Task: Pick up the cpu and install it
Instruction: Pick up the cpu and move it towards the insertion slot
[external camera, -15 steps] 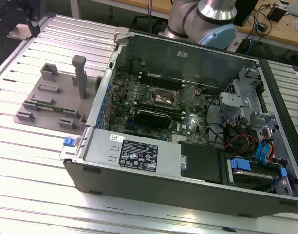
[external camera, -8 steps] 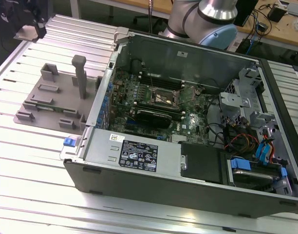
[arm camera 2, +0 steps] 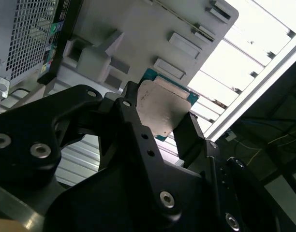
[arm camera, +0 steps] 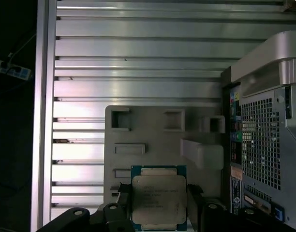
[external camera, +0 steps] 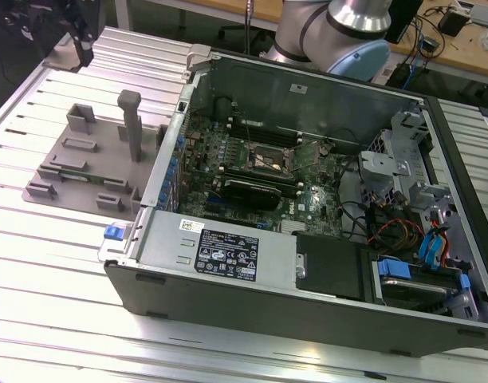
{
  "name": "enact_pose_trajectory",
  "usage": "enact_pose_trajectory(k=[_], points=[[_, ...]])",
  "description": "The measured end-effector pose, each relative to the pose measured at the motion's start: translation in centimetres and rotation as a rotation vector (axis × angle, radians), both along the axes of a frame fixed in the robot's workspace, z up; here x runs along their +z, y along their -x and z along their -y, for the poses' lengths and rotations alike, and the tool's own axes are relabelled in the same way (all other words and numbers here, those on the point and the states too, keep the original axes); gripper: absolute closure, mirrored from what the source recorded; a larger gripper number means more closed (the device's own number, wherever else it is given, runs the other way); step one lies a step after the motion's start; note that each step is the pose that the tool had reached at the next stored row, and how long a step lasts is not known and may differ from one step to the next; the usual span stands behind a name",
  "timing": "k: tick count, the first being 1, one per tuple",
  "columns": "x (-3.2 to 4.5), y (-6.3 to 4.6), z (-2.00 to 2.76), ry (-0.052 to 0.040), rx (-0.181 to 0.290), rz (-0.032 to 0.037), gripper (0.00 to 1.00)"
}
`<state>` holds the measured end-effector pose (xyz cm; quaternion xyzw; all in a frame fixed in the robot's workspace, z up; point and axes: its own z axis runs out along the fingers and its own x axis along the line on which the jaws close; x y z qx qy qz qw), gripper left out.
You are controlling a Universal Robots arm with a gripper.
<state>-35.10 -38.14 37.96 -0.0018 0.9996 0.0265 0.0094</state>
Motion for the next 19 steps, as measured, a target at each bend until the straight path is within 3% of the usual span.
enact_pose_trajectory(k=[6, 19], points=[[0.0, -1.2, 0.0, 0.0, 0.0, -0.0001, 0.46], [0.01, -5.2, 0.0, 0.0, 0.0, -0.0002, 0.46]])
